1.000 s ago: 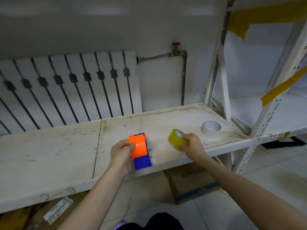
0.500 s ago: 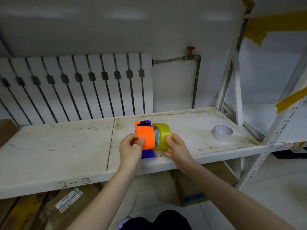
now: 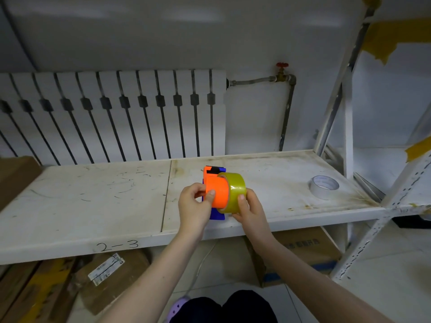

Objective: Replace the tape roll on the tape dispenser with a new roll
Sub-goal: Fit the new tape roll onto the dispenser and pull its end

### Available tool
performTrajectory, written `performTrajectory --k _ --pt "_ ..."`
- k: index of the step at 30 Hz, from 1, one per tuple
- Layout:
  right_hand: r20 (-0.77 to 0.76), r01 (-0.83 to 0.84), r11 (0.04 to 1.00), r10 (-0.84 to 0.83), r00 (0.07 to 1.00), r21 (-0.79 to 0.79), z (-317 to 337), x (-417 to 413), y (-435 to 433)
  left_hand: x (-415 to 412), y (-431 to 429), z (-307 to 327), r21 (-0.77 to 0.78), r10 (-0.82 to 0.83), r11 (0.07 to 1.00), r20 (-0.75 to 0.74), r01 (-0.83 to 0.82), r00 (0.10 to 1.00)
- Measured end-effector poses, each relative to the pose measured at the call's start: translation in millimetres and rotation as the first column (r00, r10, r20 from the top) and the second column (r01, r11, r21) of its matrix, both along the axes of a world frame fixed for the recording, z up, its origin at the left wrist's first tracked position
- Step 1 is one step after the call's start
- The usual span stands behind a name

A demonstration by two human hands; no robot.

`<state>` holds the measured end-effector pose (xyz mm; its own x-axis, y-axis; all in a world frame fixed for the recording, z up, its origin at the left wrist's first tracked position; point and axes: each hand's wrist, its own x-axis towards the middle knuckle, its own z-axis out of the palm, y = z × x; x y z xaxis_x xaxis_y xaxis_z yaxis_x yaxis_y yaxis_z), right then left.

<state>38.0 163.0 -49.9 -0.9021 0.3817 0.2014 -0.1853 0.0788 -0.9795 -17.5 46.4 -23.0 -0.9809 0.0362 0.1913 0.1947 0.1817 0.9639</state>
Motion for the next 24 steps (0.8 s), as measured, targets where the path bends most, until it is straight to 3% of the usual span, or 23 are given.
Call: performTrajectory --k 11,16,22,24 --pt "-0.02 0.091 0.974 -0.089 0.996 0.207 -3.9 7.0 -2.2 6.2 -0.1 4.9 -0.138 -0.069 0.989 -0.074 0.058 0.995" --pt "0.015 0.047 0.987 -0.05 0.999 0.155 -0.5 5.6 -3.2 0.2 -2.3 -2.2 0.073 -0.169 0.984 0.053 0.165 0.984" --pt "0.094 0.024 0.949 -0.056 0.994 0.314 3.2 7.5 0.6 5.6 -7.3 0.3 0.308 -0.296 0.919 0.131 0.245 0.946" --pt "0.094 0.018 0.947 -0.051 0.994 0.321 6.2 7.1 1.0 6.0 -6.7 0.0 0.32 -0.301 0.915 0.134 0.246 0.944"
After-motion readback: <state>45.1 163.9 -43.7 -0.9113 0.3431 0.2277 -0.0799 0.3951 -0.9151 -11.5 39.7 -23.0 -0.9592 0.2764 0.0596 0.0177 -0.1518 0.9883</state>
